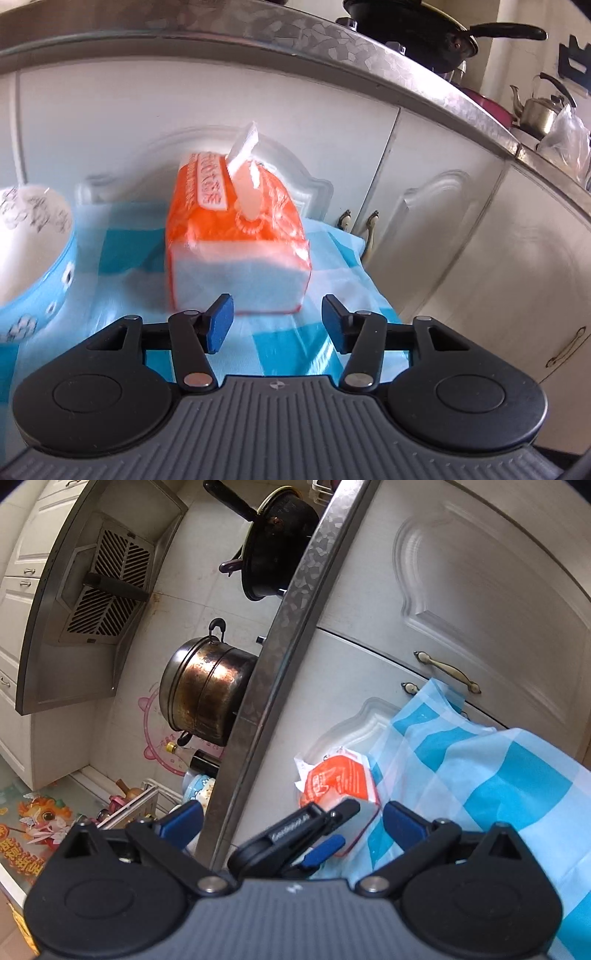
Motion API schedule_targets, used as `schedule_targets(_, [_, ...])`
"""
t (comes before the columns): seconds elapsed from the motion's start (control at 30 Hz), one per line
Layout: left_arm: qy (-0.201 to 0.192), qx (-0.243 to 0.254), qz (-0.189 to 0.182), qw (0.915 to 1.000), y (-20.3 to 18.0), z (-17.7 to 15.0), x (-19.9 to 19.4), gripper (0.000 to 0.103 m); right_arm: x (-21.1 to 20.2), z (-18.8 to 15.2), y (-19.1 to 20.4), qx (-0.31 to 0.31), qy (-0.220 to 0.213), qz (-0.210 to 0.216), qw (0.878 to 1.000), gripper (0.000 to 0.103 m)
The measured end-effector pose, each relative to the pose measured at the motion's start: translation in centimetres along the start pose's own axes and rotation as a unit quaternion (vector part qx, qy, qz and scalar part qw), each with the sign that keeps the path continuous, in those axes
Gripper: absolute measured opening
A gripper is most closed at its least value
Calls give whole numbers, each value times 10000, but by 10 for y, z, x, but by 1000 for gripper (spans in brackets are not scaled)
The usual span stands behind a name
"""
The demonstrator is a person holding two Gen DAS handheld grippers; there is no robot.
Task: Organize plates and bowls
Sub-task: 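Move the left tool past the tissue pack toward the bowls, then close the left tool on the rim of the pink-flower bowl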
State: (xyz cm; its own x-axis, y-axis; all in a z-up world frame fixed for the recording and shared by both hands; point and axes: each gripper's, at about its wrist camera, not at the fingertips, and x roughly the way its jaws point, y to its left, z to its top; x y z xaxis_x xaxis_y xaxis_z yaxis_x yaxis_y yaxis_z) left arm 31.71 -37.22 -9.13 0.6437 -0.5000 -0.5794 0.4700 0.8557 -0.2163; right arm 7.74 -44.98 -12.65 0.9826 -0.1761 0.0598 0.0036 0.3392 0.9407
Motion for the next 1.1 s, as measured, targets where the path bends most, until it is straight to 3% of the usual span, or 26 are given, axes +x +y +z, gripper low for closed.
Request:
schedule_targets(0.13, [-62, -254, 61, 9996, 12, -6, -30, 62, -2, 0, 1, 11, -33, 1, 10000, 103])
schedule_targets(0.33, [-114, -441, 291, 9985, 32, -25, -106, 66, 3, -2, 10, -200, 157, -242, 9994, 103])
schedule_targets(0.67, [-206, -1042, 1106, 9882, 117, -31, -214, 70, 22, -27, 52, -722, 808, -509, 9928, 103])
schedule_targets(0.93, [-440, -1553, 1683, 9724, 185, -6, -235, 76, 50, -69, 105, -1264, 1576, -544, 9779, 103])
schedule_targets(1.1, [-364, -1823, 1787, 9662, 225, 7, -225, 76, 67, -97, 125, -1435, 1959, -478, 9689, 103])
